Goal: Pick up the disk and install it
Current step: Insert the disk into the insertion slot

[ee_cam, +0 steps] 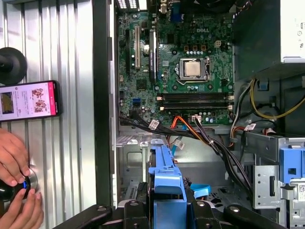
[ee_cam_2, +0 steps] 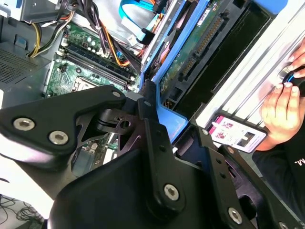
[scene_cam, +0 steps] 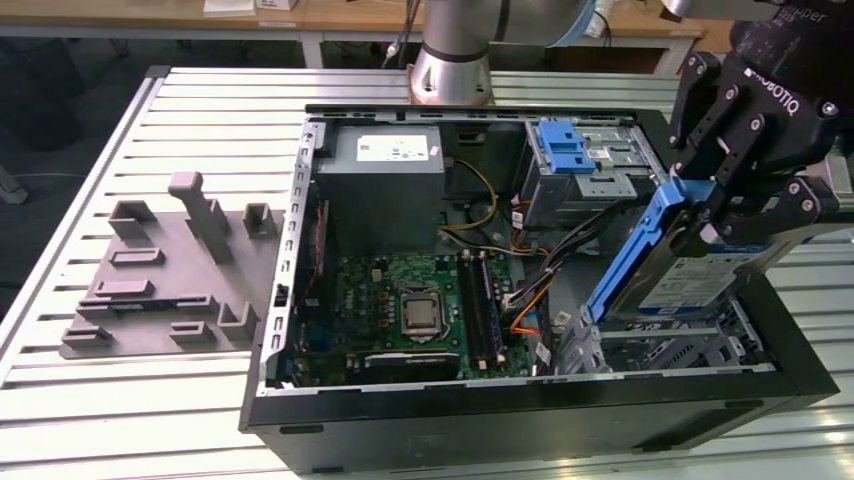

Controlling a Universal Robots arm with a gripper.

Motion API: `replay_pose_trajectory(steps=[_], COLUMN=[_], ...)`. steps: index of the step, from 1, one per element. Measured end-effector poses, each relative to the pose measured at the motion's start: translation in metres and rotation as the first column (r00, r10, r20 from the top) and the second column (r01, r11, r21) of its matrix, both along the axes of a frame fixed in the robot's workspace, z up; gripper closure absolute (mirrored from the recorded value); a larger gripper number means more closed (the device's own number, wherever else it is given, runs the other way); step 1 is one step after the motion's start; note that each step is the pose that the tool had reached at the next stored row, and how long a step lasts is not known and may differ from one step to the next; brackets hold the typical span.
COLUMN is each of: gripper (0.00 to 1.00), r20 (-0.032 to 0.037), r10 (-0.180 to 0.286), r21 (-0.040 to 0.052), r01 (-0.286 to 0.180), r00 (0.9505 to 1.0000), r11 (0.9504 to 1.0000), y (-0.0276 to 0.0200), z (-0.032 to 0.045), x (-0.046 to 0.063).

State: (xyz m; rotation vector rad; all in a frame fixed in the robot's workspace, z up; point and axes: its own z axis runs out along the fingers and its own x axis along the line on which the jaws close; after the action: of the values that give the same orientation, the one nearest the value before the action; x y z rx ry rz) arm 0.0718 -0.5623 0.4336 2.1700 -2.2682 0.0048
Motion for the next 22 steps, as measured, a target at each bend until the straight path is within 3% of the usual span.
replay_pose_trajectory(steps=[22], gripper=[0.64], r20=[0.0000], r10=[0.000], r21=[-0.0002], r01=[0.000], r00=[1.0000], r11=[1.0000], y=[0.0000], z=[-0.0131], x=[0.001])
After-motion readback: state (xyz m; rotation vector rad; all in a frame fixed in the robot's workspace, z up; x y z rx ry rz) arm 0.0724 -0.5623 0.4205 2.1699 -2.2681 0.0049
